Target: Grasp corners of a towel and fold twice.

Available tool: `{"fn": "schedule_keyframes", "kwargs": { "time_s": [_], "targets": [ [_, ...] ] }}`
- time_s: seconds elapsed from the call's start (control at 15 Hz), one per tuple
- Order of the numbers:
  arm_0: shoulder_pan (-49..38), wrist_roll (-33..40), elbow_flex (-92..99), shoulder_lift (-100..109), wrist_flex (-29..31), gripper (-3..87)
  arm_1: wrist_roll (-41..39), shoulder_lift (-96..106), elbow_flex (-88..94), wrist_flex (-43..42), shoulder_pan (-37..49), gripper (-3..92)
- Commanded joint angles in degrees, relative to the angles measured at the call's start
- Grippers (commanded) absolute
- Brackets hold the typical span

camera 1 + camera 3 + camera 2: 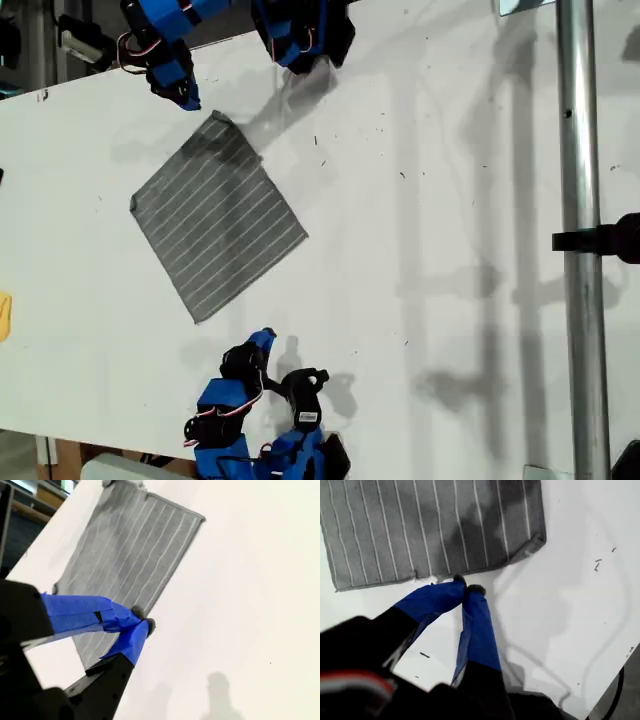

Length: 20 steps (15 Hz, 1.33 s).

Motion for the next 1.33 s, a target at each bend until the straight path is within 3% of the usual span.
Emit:
{"fn": "schedule_keyframes", "kwargs": {
  "time_s": [0.0,0.53,1.27],
  "targets": [
    [-1.41,1.32,-10.02,-4.57,1.41,-2.9,-1.93,-5.54,-7.03,-2.72,1.58,-0.3],
    [-3.87,3.78,-20.65,-11.87,5.98,-2.9,-4.31,-14.24,-14.77,-1.05,2.9,-0.3],
    [-4.04,3.87,-20.74,-12.13,6.59,-2.9,-6.77,-24.52,6.59,-24.7,5.71,-0.3]
  ]
}}
